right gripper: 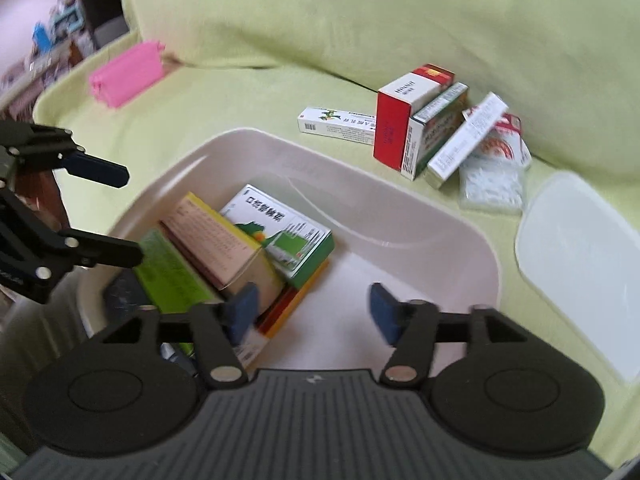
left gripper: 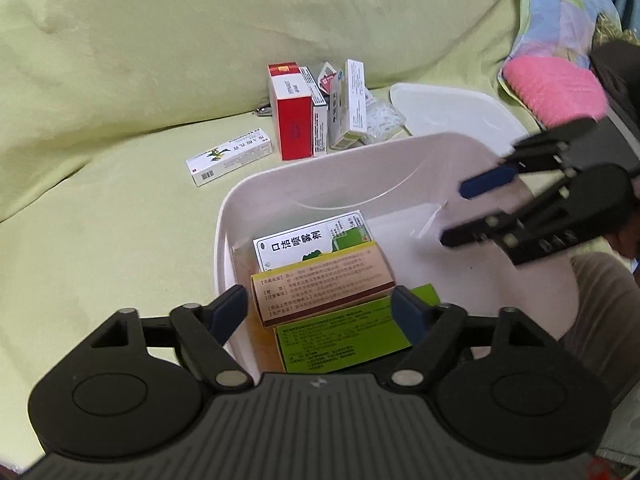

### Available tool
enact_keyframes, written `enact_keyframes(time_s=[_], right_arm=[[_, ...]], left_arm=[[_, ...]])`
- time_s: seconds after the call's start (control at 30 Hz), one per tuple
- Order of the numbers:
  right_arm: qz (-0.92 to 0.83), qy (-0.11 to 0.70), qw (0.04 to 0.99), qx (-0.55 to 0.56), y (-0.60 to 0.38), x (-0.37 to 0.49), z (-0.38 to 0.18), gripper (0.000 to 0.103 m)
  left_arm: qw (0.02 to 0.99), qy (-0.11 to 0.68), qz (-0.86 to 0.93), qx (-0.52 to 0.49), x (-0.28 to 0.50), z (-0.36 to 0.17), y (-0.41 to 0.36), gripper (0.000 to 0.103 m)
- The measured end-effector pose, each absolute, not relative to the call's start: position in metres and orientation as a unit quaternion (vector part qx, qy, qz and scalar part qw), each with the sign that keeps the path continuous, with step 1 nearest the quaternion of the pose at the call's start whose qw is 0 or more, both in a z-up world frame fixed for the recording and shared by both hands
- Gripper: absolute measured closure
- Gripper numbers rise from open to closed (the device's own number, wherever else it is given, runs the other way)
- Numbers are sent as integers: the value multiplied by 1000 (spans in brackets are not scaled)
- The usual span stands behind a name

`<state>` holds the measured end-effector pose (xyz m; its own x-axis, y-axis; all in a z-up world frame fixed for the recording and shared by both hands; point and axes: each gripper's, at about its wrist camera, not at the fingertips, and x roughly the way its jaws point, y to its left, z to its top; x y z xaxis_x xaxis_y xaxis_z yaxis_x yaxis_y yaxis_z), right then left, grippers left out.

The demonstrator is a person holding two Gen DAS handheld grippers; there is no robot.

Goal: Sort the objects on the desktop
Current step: 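Raise the right gripper out of the bin toward the white parrot box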

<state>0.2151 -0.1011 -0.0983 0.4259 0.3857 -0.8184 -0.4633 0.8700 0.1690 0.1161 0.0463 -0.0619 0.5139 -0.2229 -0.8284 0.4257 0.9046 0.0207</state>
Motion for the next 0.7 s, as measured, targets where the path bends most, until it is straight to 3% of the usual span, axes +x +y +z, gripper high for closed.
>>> enact_keyframes(time_s=[0.17, 0.7], right_arm=[[249, 470, 846, -30, -110, 197, -91, 14], [250, 444, 859, -42, -113, 230, -85, 8]], left_arm=[[868, 452, -183, 95, 109, -55, 47, 16], [880, 431, -171, 101, 122, -43, 51, 14]])
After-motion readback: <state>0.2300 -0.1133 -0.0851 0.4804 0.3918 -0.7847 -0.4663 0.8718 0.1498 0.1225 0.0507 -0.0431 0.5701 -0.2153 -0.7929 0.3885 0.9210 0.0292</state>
